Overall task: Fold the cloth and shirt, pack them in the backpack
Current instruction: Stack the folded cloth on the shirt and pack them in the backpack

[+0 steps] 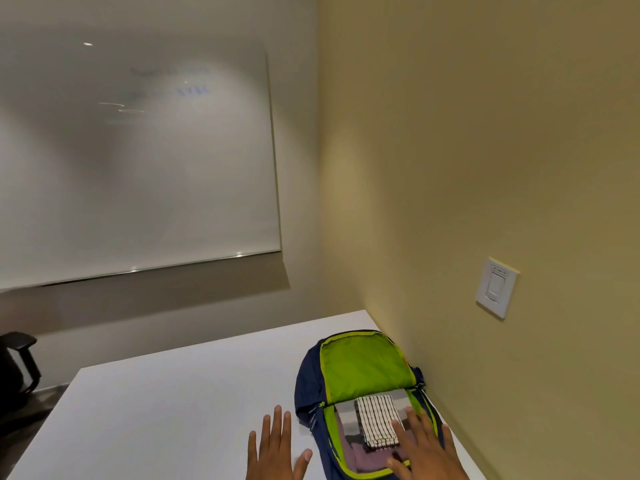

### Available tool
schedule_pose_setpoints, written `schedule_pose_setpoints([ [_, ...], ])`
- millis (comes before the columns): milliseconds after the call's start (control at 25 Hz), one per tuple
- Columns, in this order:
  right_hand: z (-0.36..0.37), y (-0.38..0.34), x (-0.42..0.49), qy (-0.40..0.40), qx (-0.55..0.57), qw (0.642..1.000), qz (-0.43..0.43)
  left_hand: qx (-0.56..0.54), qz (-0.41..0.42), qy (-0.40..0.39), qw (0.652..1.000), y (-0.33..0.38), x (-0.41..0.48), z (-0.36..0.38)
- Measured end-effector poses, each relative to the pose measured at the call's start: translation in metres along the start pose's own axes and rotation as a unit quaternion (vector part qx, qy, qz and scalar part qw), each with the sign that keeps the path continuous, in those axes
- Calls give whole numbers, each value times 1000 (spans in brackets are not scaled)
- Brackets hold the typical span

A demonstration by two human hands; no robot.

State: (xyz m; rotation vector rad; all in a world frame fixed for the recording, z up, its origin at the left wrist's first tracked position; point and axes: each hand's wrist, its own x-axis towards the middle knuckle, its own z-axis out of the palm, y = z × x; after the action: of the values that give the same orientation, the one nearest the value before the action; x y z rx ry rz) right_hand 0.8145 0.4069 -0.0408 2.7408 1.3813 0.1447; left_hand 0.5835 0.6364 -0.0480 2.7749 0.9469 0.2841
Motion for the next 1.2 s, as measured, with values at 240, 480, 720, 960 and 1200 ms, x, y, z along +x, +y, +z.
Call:
schedule_pose_setpoints([
  [240,-60,3,-43,-46,-2,998,35,-8,-10,-45,999,32,-6,-46],
  [480,-107,13,-41,-89,24,995,31,-21,20,-11,1000,59,-1,-68],
  [720,-99,39,-9,-72,47,996,12,-30,20,-24,999,62,30,-63],
  [960,-85,71,57,-79,77,994,-9,-19,-2,-39,999,76,89,-46],
  [1200,-38,91,131,-120,80,988,-53,-23,-17,-67,997,84,167,-9],
])
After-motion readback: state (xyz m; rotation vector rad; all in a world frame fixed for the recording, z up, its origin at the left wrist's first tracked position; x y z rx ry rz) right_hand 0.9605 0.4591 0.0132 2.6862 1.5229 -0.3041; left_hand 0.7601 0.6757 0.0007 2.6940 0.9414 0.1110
